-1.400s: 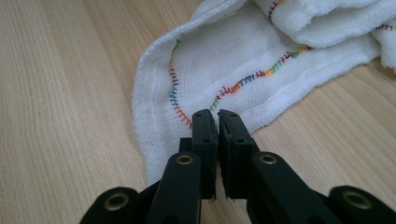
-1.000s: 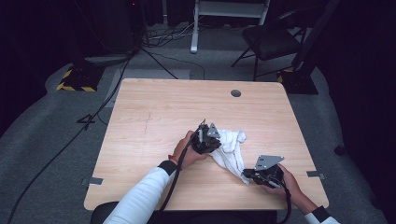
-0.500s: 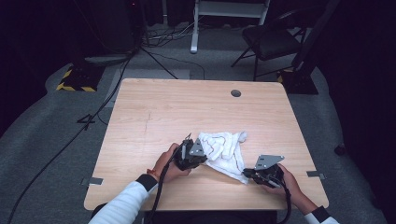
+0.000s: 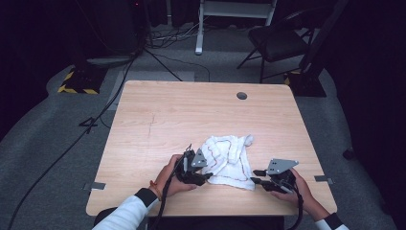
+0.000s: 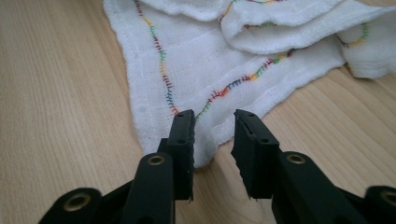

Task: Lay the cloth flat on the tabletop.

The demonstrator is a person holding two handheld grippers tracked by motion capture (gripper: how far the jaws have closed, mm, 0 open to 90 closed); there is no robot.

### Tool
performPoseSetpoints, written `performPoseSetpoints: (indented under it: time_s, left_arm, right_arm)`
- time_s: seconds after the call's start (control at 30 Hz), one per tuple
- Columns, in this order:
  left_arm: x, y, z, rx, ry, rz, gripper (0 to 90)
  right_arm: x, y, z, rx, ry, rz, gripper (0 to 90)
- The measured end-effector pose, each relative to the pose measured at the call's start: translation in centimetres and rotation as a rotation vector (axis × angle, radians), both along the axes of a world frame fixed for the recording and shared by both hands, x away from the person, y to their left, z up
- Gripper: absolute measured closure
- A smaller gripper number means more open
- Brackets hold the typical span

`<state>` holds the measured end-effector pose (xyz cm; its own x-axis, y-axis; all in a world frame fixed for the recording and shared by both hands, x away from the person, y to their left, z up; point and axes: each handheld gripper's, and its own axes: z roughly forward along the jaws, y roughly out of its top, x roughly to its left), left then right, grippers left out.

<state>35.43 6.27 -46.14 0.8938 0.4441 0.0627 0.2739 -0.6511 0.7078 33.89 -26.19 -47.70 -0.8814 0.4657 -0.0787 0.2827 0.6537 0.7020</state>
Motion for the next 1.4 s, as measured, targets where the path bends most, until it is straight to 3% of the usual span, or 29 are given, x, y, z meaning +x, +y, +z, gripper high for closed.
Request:
performPoseSetpoints:
  time_s: [0.1, 0.2, 0.33, 0.43, 0.53, 0.6, 0.73, 0.87, 1.07, 1.13, 1.3, 1.4]
  left_arm:
    - [0.0, -1.7, 0.6, -0.026, -0.010, -0.011, 26.7]
    - [-0.2, -3.7, 0.6, 0.016, -0.047, -0.047, 25.0]
    - [0.7, -4.8, -0.4, 0.068, -0.014, -0.050, 25.8]
    - [1.8, -4.3, -1.1, 0.073, 0.032, -0.031, 32.6]
    - [2.7, -3.4, -1.5, 0.048, 0.076, -0.021, 40.2]
    - [3.0, -3.0, -1.6, 0.060, 0.082, -0.023, 48.3]
    - [3.0, -2.4, -1.4, 0.097, 0.044, -0.047, 64.3]
    - [3.1, -1.6, -0.9, 0.094, 0.028, -0.050, 77.3]
    - [3.3, 0.3, -0.2, 0.066, 0.029, -0.018, 82.9]
    - [3.4, 1.1, 0.0, 0.046, 0.036, -0.006, 83.5]
    - [3.3, 2.7, 0.0, 0.045, 0.049, 0.008, 86.0]
    - [3.1, 3.3, 0.0, 0.053, 0.043, -0.022, 80.2]
  right_arm:
    - [0.0, 0.0, 0.1, 0.010, 0.019, 0.006, 61.3]
    - [-0.5, 0.4, 0.0, -0.014, 0.020, 0.051, 54.1]
    - [-0.9, 0.7, -0.2, -0.015, 0.028, 0.090, 46.9]
    - [-0.9, 0.8, -0.4, -0.019, 0.035, 0.104, 44.4]
    - [-0.9, 0.8, -0.5, -0.022, 0.034, 0.111, 41.8]
    - [-1.0, 1.0, -0.6, -0.025, 0.034, 0.116, 40.9]
    - [-1.0, 1.4, -1.0, -0.068, 0.024, 0.118, 40.7]
    - [-0.9, 1.3, -1.1, -0.071, 0.003, 0.107, 54.4]
    - [-0.7, 0.9, -1.0, -0.078, -0.035, 0.079, 78.0]
    - [-0.7, 0.9, -1.0, -0.083, -0.044, 0.074, 82.1]
    - [-0.6, 0.3, -0.2, -0.053, -0.079, 0.043, 85.8]
    - [-0.4, -0.2, 0.3, -0.024, -0.094, 0.010, 86.3]
